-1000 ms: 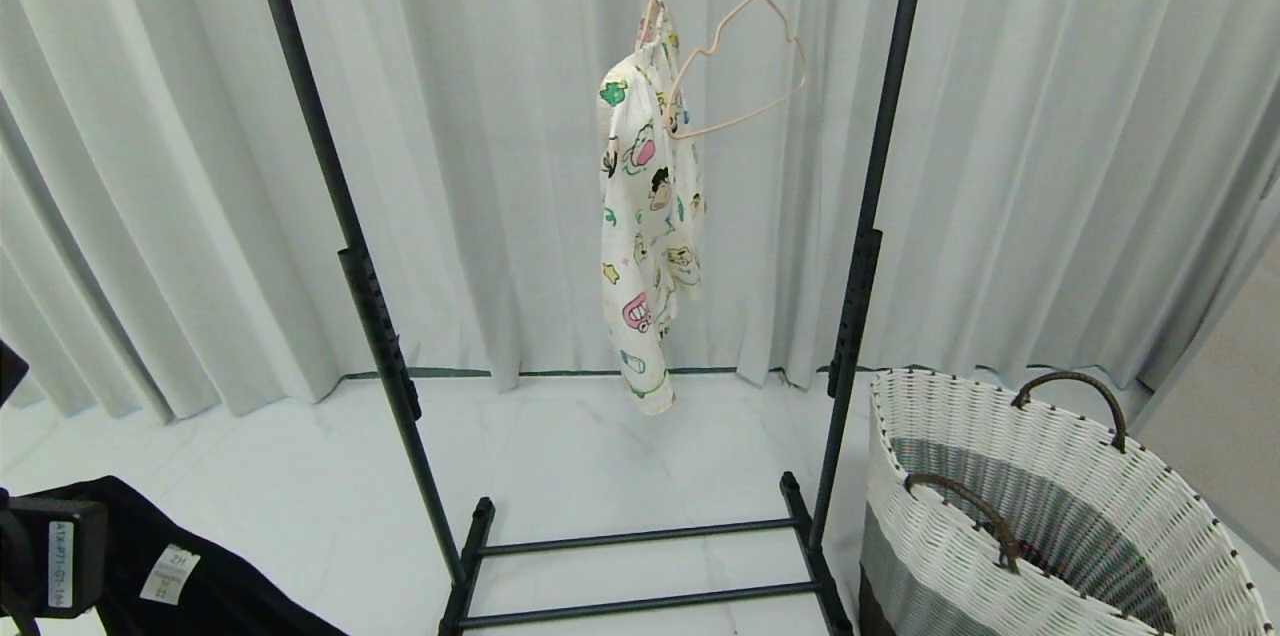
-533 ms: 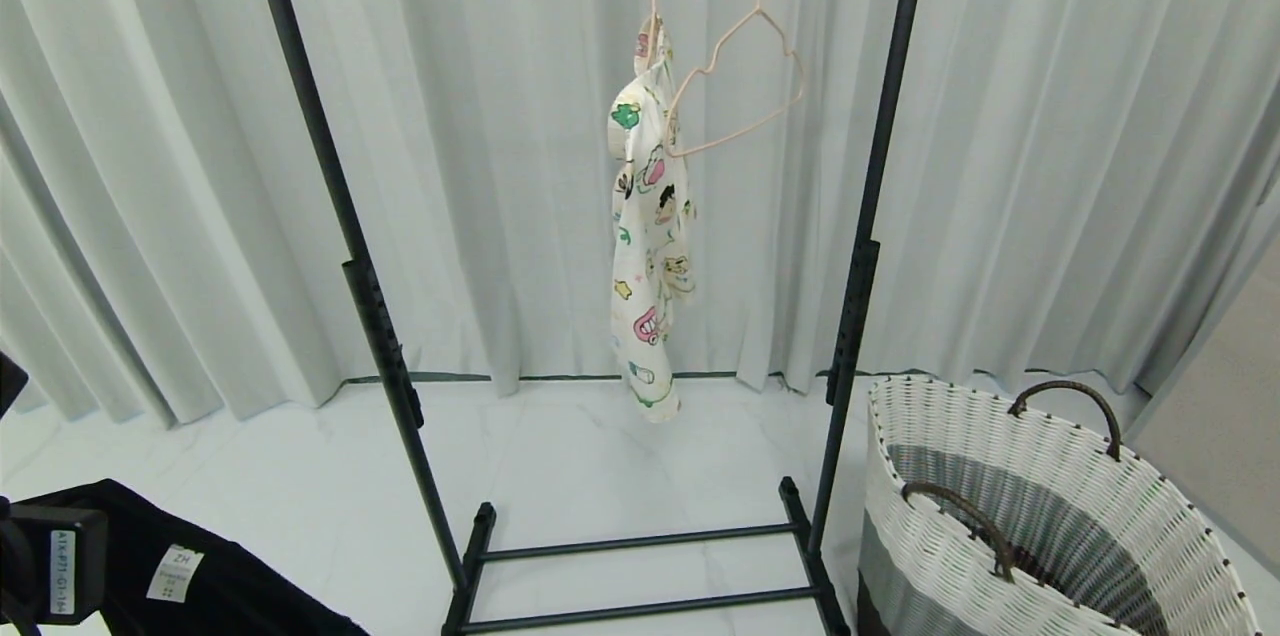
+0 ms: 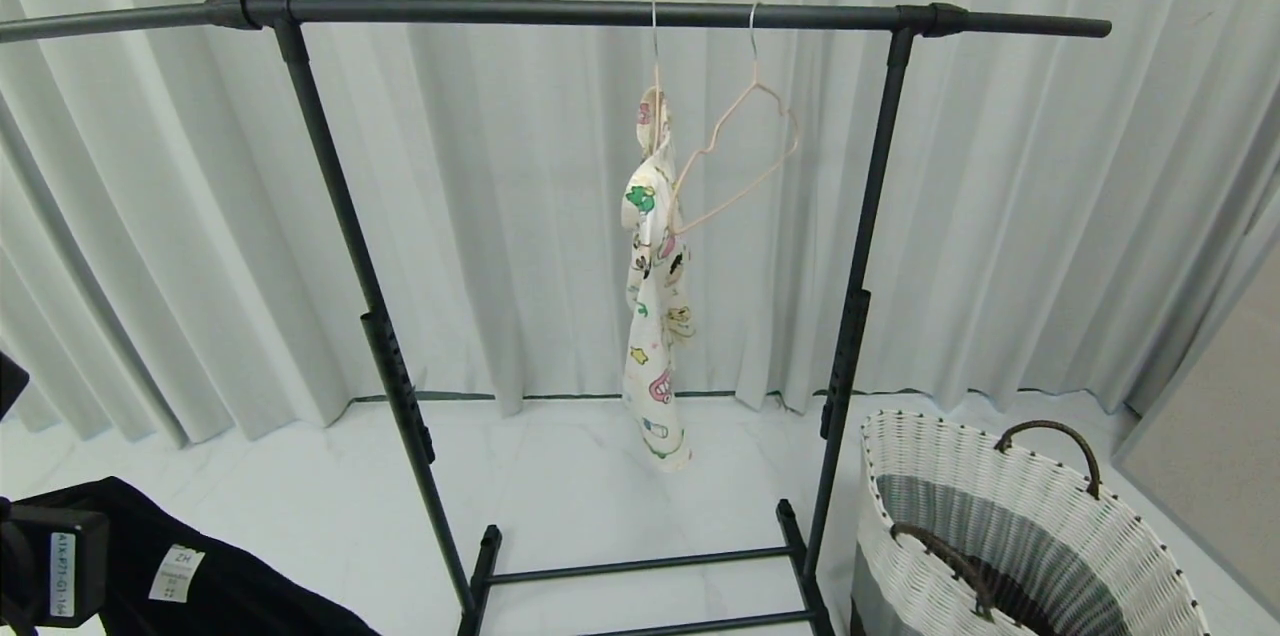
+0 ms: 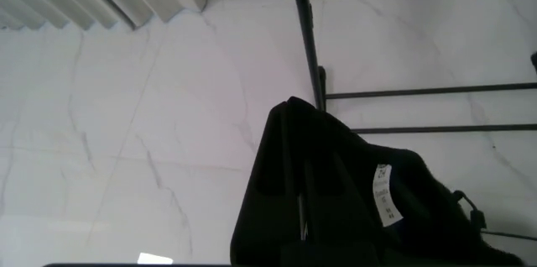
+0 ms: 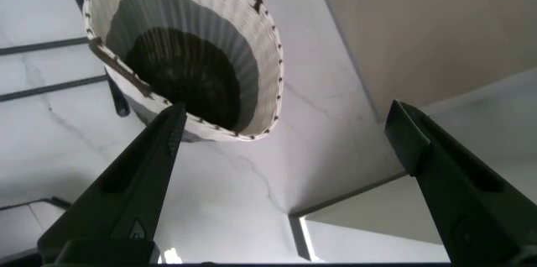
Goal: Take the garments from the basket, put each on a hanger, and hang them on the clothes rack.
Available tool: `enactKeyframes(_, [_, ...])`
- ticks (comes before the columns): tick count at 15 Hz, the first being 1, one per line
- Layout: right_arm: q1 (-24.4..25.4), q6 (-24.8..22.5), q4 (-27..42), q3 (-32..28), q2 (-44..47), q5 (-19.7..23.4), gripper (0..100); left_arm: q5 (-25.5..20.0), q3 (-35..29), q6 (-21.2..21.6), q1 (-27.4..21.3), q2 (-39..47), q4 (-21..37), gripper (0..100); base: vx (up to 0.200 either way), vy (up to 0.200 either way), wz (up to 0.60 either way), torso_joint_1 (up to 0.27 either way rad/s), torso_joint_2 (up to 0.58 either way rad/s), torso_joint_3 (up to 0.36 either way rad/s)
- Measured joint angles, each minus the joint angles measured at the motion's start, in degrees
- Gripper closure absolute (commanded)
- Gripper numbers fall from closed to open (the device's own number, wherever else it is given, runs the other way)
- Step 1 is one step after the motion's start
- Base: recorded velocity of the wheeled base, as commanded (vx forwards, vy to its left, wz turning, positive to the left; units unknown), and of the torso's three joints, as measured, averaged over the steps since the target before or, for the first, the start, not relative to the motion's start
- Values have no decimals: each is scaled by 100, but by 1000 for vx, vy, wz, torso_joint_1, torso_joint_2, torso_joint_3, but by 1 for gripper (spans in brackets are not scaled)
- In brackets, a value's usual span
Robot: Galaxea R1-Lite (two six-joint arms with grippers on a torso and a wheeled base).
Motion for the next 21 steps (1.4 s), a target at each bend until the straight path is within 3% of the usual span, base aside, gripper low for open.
enactKeyframes(10, [-7, -17, -196, 15, 26, 45, 0, -11, 0, 61, -7, -5, -9, 100, 0, 0, 0, 200, -469, -268])
enactKeyframes(15, [-2, -90, -300, 15, 20, 73, 0, -11, -2, 61, -7, -2, 2, 100, 0, 0, 0, 30, -62, -32])
enactKeyframes(18, [-7, -96, -456, 30, 9, 385, 0, -11, -5, 61, -22, -2, 0, 100, 0, 0, 600, 2, -4, -4])
enactKeyframes(21, [0, -129, -541, 80, 4, 423, 0, -11, 0, 61, -99, 1, 5, 100, 0, 0, 200, 1, -4, 1])
